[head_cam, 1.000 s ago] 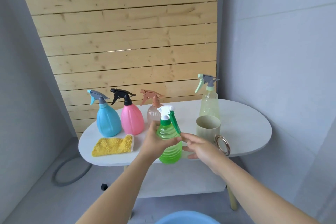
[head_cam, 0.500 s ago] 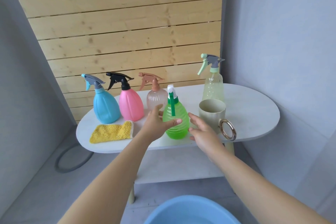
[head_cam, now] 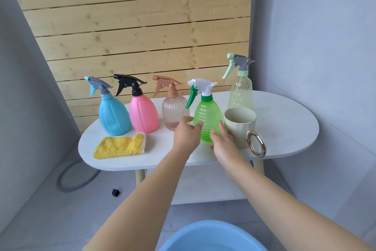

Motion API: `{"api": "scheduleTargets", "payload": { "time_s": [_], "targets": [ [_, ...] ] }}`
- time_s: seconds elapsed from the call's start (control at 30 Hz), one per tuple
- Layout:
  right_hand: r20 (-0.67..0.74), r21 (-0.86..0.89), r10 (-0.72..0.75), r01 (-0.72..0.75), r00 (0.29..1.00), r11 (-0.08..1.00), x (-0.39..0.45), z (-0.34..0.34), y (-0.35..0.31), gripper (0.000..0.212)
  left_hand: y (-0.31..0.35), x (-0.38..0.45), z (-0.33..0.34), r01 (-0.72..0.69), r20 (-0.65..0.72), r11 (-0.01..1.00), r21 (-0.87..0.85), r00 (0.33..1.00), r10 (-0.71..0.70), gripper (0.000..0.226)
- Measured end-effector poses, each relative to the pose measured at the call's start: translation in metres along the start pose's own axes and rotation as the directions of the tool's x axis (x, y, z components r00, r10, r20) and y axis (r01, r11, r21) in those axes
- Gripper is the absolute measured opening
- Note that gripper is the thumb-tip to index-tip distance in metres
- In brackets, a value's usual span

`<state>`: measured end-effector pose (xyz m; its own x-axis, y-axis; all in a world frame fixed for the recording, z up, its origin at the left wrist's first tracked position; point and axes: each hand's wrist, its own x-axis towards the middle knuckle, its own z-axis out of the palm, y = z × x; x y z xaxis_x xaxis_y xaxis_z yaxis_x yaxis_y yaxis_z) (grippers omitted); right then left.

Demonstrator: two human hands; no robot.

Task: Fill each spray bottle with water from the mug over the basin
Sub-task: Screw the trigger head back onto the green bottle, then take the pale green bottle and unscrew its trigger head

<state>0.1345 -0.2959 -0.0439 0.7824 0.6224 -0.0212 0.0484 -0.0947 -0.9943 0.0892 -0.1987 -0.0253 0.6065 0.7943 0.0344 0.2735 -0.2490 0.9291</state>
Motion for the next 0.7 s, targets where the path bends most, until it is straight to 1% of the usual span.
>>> {"api": "scheduleTargets", "payload": {
  "time_s": [0.07, 0.1, 0.2, 0.3, 0.47, 0.63, 0.7],
  "targets": [
    [0.003, 0.031, 0.009, -0.009, 1.0, 0.999, 0.006, 0.004, 0.0, 0.055, 0.001, 0.003, 0.006, 0.043, -0.006, 0.995, -0.095, 0.999, -0.044, 0.026],
    [0.006, 0.037, 0.013, -0.013, 1.0, 0.999, 0.01, 0.006, -0.001, 0.055, 0.002, 0.004, 0.008, 0.05, 0.007, 0.99, -0.131, 0.999, -0.049, 0.024],
    [-0.002, 0.078, 0.045, -0.045, 0.999, 0.996, 0.024, 0.01, -0.001, 0.058, 0.003, 0.01, 0.012, 0.065, 0.064, 0.979, -0.194, 0.997, -0.053, 0.037],
    [-0.007, 0.091, 0.084, -0.083, 0.996, 0.992, 0.038, 0.014, -0.001, 0.072, 0.001, 0.016, 0.015, 0.111, 0.126, 0.957, -0.268, 0.989, -0.08, 0.045],
    [0.029, 0.112, 0.12, -0.122, 0.992, 0.986, 0.051, 0.016, -0.006, 0.061, 0.003, 0.024, 0.02, 0.184, 0.187, 0.92, -0.347, 0.975, -0.125, 0.05],
    [0.056, 0.113, 0.104, -0.11, 0.993, 0.987, 0.055, 0.016, -0.008, 0.063, 0.005, 0.029, 0.024, 0.256, 0.205, 0.879, -0.403, 0.961, -0.187, 0.053],
    [0.062, 0.119, 0.109, -0.116, 0.992, 0.986, 0.051, 0.012, -0.01, 0.061, 0.008, 0.025, 0.023, 0.27, 0.21, 0.883, -0.384, 0.957, -0.201, 0.047]
  ]
}}
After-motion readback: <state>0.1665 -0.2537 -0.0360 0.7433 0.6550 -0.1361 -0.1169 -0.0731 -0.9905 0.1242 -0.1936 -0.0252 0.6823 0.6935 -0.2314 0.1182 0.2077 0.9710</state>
